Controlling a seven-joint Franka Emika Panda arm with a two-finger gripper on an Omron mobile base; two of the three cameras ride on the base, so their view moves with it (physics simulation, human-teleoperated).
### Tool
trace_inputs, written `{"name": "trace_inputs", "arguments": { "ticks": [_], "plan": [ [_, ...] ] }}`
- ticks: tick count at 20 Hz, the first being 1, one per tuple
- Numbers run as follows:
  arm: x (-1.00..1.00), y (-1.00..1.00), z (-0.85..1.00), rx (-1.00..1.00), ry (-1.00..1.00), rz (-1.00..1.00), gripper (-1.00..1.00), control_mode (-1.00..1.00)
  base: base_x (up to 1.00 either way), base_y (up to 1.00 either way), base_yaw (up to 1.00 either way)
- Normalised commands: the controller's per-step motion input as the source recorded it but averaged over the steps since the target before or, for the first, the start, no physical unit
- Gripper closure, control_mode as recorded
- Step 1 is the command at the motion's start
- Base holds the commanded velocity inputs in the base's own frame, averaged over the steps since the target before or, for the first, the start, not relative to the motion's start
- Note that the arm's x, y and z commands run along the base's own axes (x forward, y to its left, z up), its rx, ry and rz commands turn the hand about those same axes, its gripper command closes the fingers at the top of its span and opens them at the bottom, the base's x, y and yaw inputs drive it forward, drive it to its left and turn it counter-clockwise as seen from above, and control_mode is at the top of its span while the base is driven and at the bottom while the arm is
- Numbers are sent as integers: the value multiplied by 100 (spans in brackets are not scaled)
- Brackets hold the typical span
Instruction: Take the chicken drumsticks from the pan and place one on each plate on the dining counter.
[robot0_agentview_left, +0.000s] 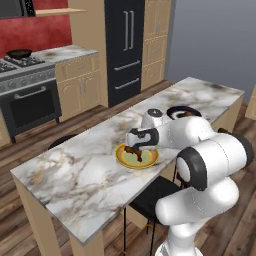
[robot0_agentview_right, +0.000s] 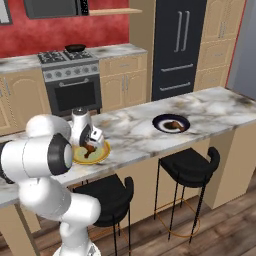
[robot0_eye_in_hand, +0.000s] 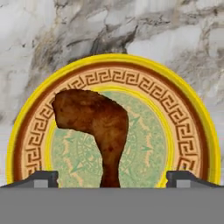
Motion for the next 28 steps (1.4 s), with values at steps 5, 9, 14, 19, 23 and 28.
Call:
{"name": "trace_inputs", "arguments": {
  "ticks": [5,9,14,19,23,28],
  "plan": [
    [-72,0,65,0,-2,1,-100,-100,0,0,0],
    [-100,-1,37,0,-5,0,-100,-100,0,0,0],
    [-98,-9,10,-2,0,0,-100,-100,0,0,0],
    [-100,-21,3,0,-8,-4,-100,-100,0,0,0],
    [-96,-25,24,0,-7,-7,-100,-100,0,0,0],
    [-86,-27,50,-3,0,0,-100,-100,0,0,0]
  ]
}}
